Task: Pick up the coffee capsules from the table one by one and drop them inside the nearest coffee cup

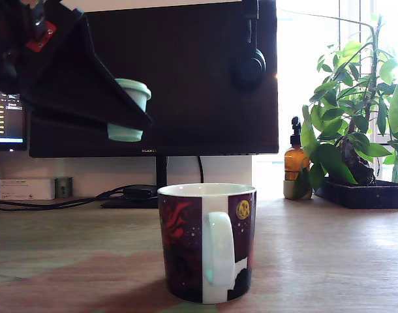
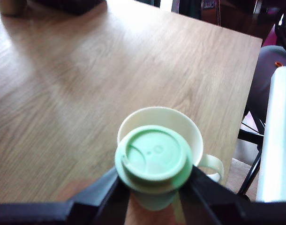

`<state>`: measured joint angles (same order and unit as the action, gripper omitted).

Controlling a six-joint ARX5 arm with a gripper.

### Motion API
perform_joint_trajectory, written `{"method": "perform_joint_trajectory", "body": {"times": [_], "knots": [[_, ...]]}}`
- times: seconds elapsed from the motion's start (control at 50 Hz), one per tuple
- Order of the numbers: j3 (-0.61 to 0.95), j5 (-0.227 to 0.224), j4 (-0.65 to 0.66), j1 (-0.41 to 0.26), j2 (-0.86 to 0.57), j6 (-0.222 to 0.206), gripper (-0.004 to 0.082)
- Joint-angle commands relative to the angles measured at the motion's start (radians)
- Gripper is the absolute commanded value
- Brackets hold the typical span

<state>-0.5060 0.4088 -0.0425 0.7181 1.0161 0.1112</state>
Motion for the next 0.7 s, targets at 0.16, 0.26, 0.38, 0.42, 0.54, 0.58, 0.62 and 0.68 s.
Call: {"method": "perform_joint_trajectory", "body": {"times": [0.16,0.26,0.38,0.42,0.54,0.58,0.62,0.68], "knots": [[0.006,-0.037,0.013,0.020,0.042,-0.003,0.0215],[-0.014,-0.052,0.012,0.031,0.063,-0.002,0.0215],[-0.041,-0.061,0.012,0.048,0.102,0.002,0.0215],[-0.050,-0.067,0.012,0.056,0.116,0.002,0.0215],[-0.079,-0.079,0.012,0.077,0.165,0.010,0.0215],[-0.089,-0.082,0.012,0.084,0.182,0.010,0.0215],[-0.099,-0.087,0.012,0.091,0.200,0.010,0.0215],[-0.117,-0.096,0.009,0.101,0.227,0.019,0.0215]]}}
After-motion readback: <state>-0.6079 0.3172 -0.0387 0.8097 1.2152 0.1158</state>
